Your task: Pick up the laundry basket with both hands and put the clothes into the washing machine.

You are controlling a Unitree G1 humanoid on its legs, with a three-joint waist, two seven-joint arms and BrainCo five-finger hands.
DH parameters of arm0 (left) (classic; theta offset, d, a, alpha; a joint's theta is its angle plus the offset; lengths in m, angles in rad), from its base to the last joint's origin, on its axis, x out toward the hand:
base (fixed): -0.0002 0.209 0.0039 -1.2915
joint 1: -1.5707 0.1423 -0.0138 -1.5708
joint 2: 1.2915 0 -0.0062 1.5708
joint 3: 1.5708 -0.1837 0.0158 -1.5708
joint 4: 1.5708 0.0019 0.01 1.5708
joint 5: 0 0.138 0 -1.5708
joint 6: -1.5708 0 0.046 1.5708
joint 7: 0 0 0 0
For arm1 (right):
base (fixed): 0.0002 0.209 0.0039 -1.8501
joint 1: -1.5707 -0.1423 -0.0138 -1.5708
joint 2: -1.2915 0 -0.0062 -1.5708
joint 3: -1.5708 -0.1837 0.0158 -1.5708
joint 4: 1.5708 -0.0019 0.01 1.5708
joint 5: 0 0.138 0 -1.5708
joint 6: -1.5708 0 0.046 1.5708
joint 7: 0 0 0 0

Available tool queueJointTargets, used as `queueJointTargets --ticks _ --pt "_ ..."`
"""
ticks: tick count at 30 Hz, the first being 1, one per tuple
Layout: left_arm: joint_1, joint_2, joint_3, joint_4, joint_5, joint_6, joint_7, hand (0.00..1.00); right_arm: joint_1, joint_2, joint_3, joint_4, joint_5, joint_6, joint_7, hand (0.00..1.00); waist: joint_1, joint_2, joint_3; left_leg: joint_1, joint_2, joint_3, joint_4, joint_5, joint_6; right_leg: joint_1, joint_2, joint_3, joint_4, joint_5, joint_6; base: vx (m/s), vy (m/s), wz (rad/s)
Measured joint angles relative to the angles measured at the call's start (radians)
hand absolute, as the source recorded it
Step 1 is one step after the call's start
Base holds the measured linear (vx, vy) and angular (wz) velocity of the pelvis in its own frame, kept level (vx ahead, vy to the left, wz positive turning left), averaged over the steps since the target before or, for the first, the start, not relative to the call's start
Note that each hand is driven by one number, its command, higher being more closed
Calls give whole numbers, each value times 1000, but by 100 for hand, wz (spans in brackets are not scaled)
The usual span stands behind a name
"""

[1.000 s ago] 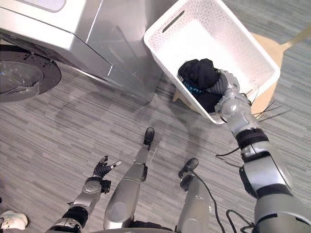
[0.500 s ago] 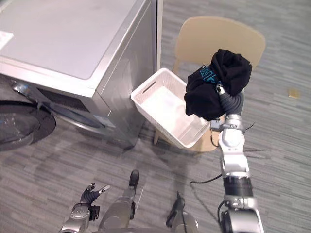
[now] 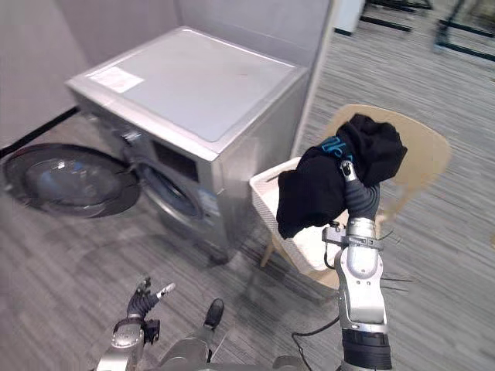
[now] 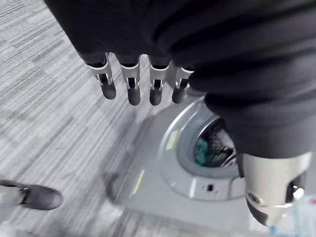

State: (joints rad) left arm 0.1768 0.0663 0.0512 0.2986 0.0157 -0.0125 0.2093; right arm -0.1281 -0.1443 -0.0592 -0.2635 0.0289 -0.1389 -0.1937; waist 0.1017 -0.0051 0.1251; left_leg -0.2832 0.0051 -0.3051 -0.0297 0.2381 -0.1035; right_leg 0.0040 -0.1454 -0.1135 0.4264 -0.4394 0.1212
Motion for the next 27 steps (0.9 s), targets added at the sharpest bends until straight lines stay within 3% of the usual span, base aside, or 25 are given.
queueJointTargets --ticks 1,2,3,4,5,6,7,8,9,11,12,13,14,16,18,23,24,27 --pt "19 -7 -12 -45 -8 -6 6 0 2 -2 23 0 0 0 2 100 0 9 -4 -11 9 -2 4 1 2 -10 11 -14 13 -3 -7 -181 -152 72" --pt "50 -19 -41 -129 -17 -12 10 0 1 -12 65 0 0 -6 4 100 -6 35 -11 -30 36 19 -16 -24 49 -21 45 -31 24 2 -40 -139 -147 60" --pt "48 -22 -60 -155 -25 -16 8 0 1 -23 73 1 0 -8 7 100 -9 41 -10 -34 47 55 -35 -64 118 -26 61 -36 12 18 -65 -165 -193 115" --pt "10 -22 -96 -179 -39 -21 3 0 -2 -47 65 8 2 -9 23 100 -20 34 -8 -74 48 175 -19 -223 269 -25 51 -66 -55 74 -99 -173 -150 116" --pt "-8 -19 -115 -222 -49 -41 -18 0 -37 -61 68 37 11 -7 44 100 -20 16 5 -98 43 281 115 -192 209 -28 27 -106 -90 102 -98 -176 -150 102" --pt "-9 -10 -126 -240 -53 -49 -29 0 -49 -61 69 47 12 -5 57 100 -22 15 3 -95 46 309 199 -178 202 -22 24 -110 -95 109 -100 -150 -138 47" --pt "-1 16 -145 -290 -54 -68 -61 0 -55 -58 72 49 29 -7 82 100 -29 25 -2 -41 48 344 316 -175 167 -20 29 -125 -84 112 -103 -133 -183 87" --pt "-17 52 -176 -339 -55 -86 -90 0 -57 -72 67 51 58 -13 101 100 -67 46 -8 -14 42 342 223 -104 97 -23 41 -174 -78 112 -106 -226 -172 103" --pt "-56 82 -199 -375 -55 -101 -107 0 -74 -81 51 72 75 -13 107 100 -72 39 -10 22 27 303 108 -25 56 -27 24 -195 -105 125 -124 -218 -135 103" --pt "-124 143 -240 -427 -52 -132 -131 0 -116 -85 64 129 106 -9 141 100 -63 30 -19 80 17 332 126 -90 72 -15 11 -217 -174 184 -117 -81 -100 35" --pt "-146 153 -256 -441 -46 -142 -141 0 -116 -89 73 130 115 -9 151 100 -63 40 -23 119 18 341 95 -89 65 -9 17 -222 -193 201 -114 2 -63 28" --pt "-188 169 -290 -468 -27 -164 -149 0 -124 -110 89 136 133 -9 176 100 -68 71 -42 177 38 331 -15 -74 50 -10 35 -234 -212 216 -104 -58 -2 25" --pt "-226 182 -324 -475 2 -177 -156 0 -134 -114 102 154 153 -9 193 100 -68 87 -49 199 56 330 -64 -71 45 -9 51 -242 -213 221 -104 -120 39 17" --pt "-286 217 -386 -474 58 -197 -173 0 -157 -98 143 200 193 -9 224 100 -67 74 -48 210 62 332 -66 -73 43 -1 56 -239 -216 233 -100 -146 55 -2" --pt "-317 233 -438 -469 119 -204 -188 0 -178 -76 223 212 259 -8 264 100 -85 68 -49 214 61 331 -66 -86 50 3 57 -233 -222 243 -88 -143 76 -2" --pt "-320 261 -444 -443 182 -209 -180 0 -183 -56 309 244 385 4 303 100 -84 65 -51 223 54 336 -73 -102 51 3 52 -207 -221 259 -64 -163 84 -7" --pt "-320 280 -446 -442 203 -207 -177 100 -182 -57 324 244 417 14 309 100 -85 65 -51 222 53 336 -73 -102 51 -5 52 -202 -221 261 -62 -121 40 -3" --pt "-327 301 -458 -421 251 -199 -159 100 -168 -61 357 244 496 31 331 100 -86 64 -63 214 54 337 -73 -102 50 -12 57 -188 -231 270 -70 -46 17 -7"
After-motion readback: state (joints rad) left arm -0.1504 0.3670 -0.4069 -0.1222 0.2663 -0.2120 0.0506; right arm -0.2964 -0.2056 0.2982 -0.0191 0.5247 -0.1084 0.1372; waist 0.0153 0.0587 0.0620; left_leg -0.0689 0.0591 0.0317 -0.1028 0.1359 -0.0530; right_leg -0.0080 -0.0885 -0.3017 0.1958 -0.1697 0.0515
